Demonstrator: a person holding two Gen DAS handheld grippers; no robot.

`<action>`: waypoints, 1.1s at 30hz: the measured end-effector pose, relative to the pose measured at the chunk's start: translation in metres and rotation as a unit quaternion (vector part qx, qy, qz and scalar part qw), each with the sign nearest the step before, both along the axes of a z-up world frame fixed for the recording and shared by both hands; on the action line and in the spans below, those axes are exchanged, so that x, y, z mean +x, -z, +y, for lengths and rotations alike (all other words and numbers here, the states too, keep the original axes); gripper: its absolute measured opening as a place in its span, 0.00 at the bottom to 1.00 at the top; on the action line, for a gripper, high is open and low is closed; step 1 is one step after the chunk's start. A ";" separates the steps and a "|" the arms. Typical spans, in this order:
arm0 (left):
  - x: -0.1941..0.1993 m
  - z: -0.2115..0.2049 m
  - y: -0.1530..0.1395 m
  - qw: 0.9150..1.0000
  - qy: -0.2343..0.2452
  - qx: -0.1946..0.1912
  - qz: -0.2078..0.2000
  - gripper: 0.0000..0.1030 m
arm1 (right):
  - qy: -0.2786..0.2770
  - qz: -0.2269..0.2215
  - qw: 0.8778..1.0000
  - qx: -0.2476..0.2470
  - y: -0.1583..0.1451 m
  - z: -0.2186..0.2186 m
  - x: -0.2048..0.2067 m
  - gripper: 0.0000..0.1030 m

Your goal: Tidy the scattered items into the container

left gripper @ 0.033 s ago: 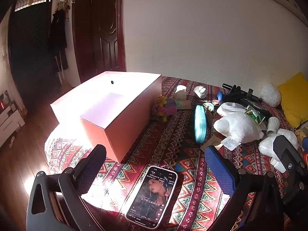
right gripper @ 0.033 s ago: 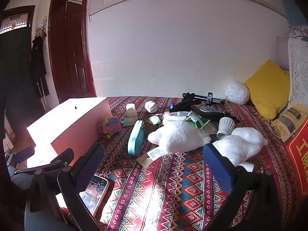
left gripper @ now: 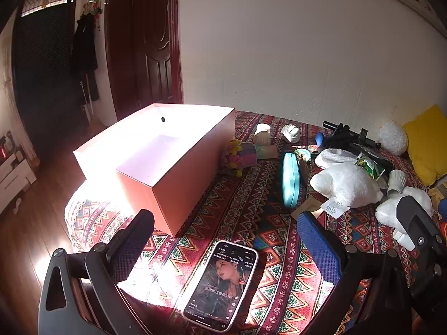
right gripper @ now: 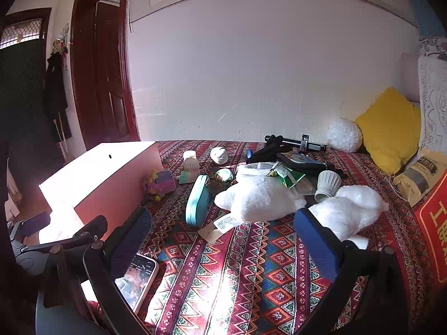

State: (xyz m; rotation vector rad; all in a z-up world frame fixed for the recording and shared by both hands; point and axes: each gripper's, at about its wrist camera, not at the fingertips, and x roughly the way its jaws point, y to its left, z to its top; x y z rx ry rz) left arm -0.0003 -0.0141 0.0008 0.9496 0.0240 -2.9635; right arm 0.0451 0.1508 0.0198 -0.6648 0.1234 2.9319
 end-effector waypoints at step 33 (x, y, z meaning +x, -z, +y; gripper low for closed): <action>0.010 0.011 -0.001 1.000 0.019 -0.019 0.014 1.00 | 0.004 0.000 1.000 -0.025 -0.001 0.011 0.004 0.99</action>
